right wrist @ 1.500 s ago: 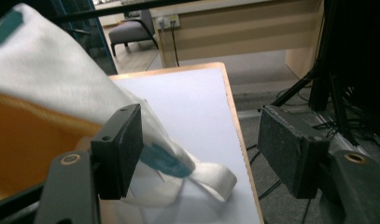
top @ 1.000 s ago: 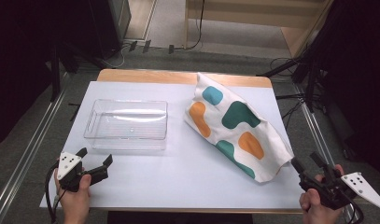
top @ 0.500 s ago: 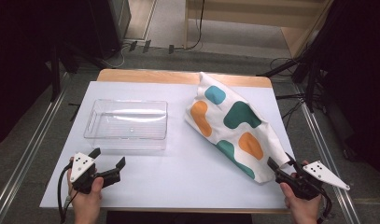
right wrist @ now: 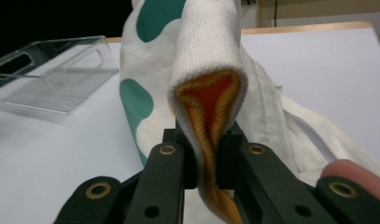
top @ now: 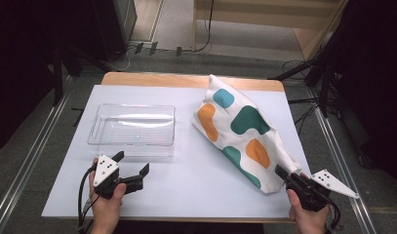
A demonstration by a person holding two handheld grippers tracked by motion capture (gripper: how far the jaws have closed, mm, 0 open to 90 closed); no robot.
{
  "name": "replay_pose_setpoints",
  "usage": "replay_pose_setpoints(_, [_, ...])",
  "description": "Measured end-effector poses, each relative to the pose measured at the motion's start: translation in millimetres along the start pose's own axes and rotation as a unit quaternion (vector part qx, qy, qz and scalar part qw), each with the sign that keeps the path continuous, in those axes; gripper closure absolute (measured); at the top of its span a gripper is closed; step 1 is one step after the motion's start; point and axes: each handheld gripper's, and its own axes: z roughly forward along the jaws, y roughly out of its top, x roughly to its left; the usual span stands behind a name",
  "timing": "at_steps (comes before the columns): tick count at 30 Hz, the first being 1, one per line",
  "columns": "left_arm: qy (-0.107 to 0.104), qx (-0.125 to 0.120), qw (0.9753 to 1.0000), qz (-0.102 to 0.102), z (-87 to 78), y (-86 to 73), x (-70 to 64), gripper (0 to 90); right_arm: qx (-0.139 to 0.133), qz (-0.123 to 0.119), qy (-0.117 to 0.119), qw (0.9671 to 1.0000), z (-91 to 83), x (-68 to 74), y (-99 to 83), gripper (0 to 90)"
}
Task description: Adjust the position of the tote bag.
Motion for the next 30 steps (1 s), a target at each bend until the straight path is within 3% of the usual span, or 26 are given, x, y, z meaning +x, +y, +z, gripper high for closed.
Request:
replay_pose_setpoints(4, [-0.011,0.002,0.9999,0.004,7.9,3.0,-8.1,7.3,0.0,0.004,0.028,0.9996,2.1,22.4,-0.6,85.1])
replay_pose_setpoints(6, [-0.019,0.005,0.9997,0.014,15.6,6.3,-18.2,7.3,0.001,-0.008,0.046,0.9989,5.2,38.3,-0.8,83.8])
replay_pose_setpoints(7, [-0.022,0.004,0.9996,0.016,17.8,7.8,-21.2,7.3,-0.001,-0.015,0.048,0.9987,7.4,45.7,-0.8,79.6])
replay_pose_setpoints(9, [-0.027,0.0,0.9994,0.021,19.9,11.6,-26.9,7.3,-0.001,-0.038,0.044,0.9983,11.5,55.7,0.7,61.7])
replay_pose_setpoints(11, [-0.028,-0.002,0.9992,0.028,19.6,13.4,-29.9,7.3,0.003,-0.05,0.039,0.998,12.8,57.3,2.6,44.6])
replay_pose_setpoints(13, [-0.029,-0.002,0.9991,0.031,19.3,13.4,-30.4,7.3,0.004,-0.044,0.038,0.9983,10.2,53.5,2.8,32.5])
replay_pose_setpoints(16, [-0.026,0.002,0.9994,0.023,19.4,11.9,-27.8,7.3,0.026,-0.048,0.024,0.9982,9.3,48.5,-1.3,20.4])
replay_pose_setpoints(19, [-0.027,0.006,0.9995,0.019,20.9,10.7,-27.6,7.3,0.053,-0.048,0.006,0.9974,16.6,45.9,-8.0,17.3])
replay_pose_setpoints(21, [-0.029,0.008,0.9994,0.019,21.9,10.3,-30.6,7.3,0.064,-0.047,-0.008,0.9968,24.3,47.5,-10.5,19.4])
replay_pose_setpoints(22, [-0.03,0.01,0.9992,0.024,22.1,10.2,-32.4,7.3,0.068,-0.056,-0.026,0.9958,28.6,48.9,-11.6,25.0])
replay_pose_setpoints(24, [-0.034,0.009,0.9991,0.025,23.1,10.0,-36.2,7.3,0.076,-0.08,-0.067,0.9916,35.7,53.0,-14.9,47.8])
replay_pose_setpoints(25, [-0.037,0.01,0.9989,0.027,24.2,10.2,-38.7,7.3,0.073,-0.085,-0.074,0.9909,36.8,54.1,-16.0,53.5])
replay_pose_setpoints(26, [-0.038,0.01,0.9989,0.027,25.1,10.3,-40.4,7.3,0.066,-0.076,-0.071,0.9924,36.6,55.2,-16.7,65.5])
replay_pose_setpoints(27, [-0.04,0.011,0.9988,0.027,26.4,10.5,-42.6,7.3,0.062,-0.071,-0.07,0.993,36.3,56.3,-17.0,71.5])
replay_pose_setpoints(30, [-0.049,0.014,0.9982,0.032,31.5,10.9,-49.8,7.3,0.053,-0.064,-0.075,0.9938,37.5,64.4,-20.1,81.3])
